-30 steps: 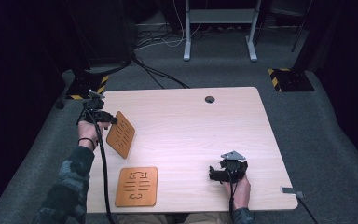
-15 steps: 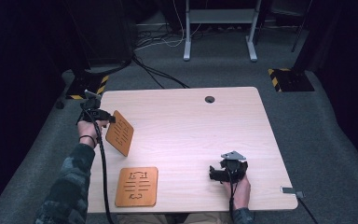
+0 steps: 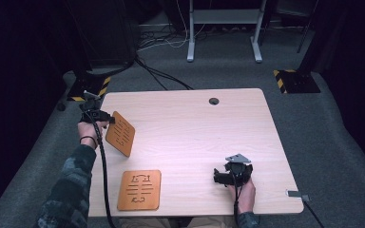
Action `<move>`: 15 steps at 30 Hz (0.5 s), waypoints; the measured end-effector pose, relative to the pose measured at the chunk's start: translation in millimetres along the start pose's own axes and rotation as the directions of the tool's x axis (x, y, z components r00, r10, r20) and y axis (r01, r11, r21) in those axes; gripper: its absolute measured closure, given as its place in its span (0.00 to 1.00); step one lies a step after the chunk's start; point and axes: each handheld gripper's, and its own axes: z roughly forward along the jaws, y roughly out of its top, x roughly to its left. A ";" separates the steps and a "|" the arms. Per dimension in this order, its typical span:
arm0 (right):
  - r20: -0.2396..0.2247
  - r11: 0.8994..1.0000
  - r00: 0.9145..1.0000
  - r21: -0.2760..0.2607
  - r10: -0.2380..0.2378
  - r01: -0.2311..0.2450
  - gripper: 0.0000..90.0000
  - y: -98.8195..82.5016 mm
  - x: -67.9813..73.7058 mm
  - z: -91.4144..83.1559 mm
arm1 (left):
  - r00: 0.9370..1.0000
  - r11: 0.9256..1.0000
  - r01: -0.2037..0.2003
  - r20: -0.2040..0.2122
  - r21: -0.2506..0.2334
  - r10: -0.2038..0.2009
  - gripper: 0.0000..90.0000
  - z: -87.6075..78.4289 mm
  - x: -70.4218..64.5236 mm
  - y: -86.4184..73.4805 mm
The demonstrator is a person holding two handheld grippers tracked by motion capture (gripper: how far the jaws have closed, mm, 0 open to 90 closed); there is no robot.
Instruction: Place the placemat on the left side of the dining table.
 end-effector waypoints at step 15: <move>0.004 1.000 1.000 0.000 0.001 -0.001 0.05 0.0 0.1 -0.1 | 0.996 0.999 -0.049 -0.074 0.002 0.049 0.88 5.4 8.9 -3.9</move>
